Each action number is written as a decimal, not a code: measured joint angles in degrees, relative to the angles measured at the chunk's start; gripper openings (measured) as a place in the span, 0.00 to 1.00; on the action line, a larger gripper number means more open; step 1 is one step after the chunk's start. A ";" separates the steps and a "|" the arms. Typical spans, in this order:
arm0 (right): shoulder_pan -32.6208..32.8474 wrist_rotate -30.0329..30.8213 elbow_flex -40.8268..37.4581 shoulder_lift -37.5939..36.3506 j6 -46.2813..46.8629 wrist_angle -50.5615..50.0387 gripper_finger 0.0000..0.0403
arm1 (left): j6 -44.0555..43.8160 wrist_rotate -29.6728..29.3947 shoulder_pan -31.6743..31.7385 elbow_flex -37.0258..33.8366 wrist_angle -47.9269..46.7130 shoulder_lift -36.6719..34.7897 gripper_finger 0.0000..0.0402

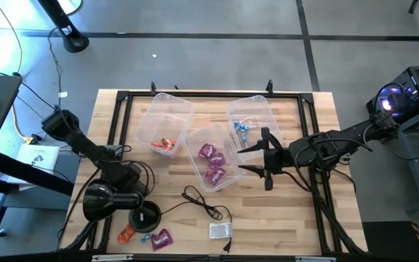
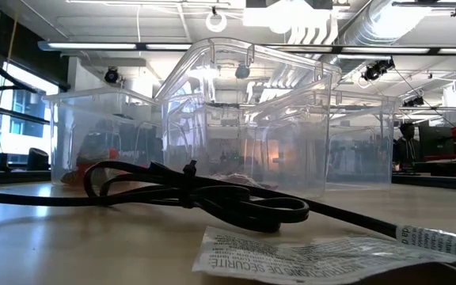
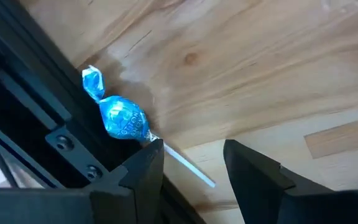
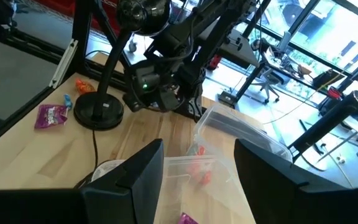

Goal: Sort candy
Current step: Put the blue candy into the right transparent bin

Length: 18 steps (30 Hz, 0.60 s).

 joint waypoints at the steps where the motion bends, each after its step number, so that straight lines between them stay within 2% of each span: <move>1: 0.01 0.00 0.00 0.00 0.00 0.02 0.48 | -0.12 -0.99 -0.05 0.13 0.53 -0.27 0.42; 6: 0.01 0.00 0.00 0.02 0.85 -0.19 0.48 | 5.14 -4.77 0.31 1.57 4.83 -1.04 0.42; 9: -0.01 0.00 0.00 0.02 1.07 -0.26 0.48 | 8.12 -10.60 0.61 4.75 8.29 -0.81 0.42; 15: -0.01 0.00 0.00 0.04 0.81 -0.18 0.48 | 10.13 -15.46 1.32 12.38 -0.86 -2.23 0.42; 18: -0.01 0.00 0.00 0.04 0.88 -0.12 0.48 | 8.91 -16.38 1.30 13.11 -7.85 -2.18 0.42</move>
